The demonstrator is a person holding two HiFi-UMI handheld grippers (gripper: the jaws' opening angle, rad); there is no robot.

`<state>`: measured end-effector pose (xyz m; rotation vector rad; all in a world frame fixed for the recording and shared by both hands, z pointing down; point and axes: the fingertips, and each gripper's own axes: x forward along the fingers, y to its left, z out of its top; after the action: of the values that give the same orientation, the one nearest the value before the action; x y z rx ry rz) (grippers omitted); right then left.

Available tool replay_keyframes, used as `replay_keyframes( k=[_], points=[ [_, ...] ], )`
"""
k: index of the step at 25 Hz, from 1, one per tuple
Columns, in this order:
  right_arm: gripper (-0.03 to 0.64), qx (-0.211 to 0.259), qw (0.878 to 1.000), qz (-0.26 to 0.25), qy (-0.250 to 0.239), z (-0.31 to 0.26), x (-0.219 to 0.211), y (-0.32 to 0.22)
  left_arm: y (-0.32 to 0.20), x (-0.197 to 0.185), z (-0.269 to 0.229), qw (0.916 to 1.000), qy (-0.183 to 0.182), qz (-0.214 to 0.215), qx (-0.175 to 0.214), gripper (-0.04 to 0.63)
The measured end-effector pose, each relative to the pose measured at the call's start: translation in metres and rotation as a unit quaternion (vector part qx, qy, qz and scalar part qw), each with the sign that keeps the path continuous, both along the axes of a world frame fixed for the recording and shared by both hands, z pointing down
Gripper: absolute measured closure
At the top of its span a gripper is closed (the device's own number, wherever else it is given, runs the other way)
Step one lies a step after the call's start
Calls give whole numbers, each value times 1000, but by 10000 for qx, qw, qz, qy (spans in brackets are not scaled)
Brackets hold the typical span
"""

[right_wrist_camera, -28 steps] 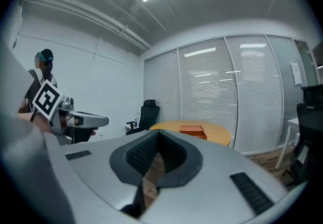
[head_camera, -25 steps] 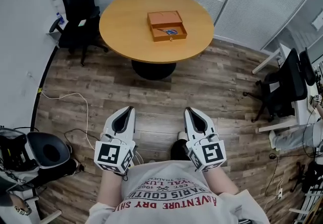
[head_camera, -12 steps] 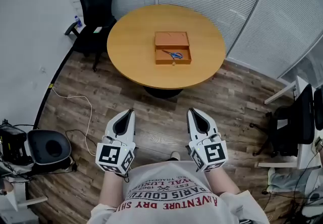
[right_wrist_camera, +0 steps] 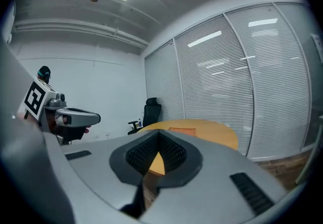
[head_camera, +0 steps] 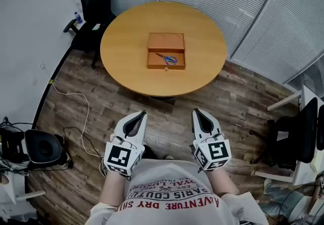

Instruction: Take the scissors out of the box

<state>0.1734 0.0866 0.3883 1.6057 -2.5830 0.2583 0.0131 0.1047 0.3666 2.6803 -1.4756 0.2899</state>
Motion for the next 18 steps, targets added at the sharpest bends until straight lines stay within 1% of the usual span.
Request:
replay_keyframes(
  k=[5,8,11,14,18],
  points=[
    [611,-105,9996,229,107,13,2,-30,-45,-2,12,9998,130,139,-96,583],
    [611,-190,9987,413,224,19,2,-57,-86,-2,15,9992,226,317,-127,584],
    [611,-243,9970,680,283,18,2,-96,-134,-2,10,9980,278,558,-69,584],
    [611,-252,9960,805,311,13,-11,-137,-182,-14,3,9970,298,708,-30,584],
    [611,-266,9952,885,329,12,-35,-188,-241,-42,-4,9968,363,715,-10,584]
  ],
)
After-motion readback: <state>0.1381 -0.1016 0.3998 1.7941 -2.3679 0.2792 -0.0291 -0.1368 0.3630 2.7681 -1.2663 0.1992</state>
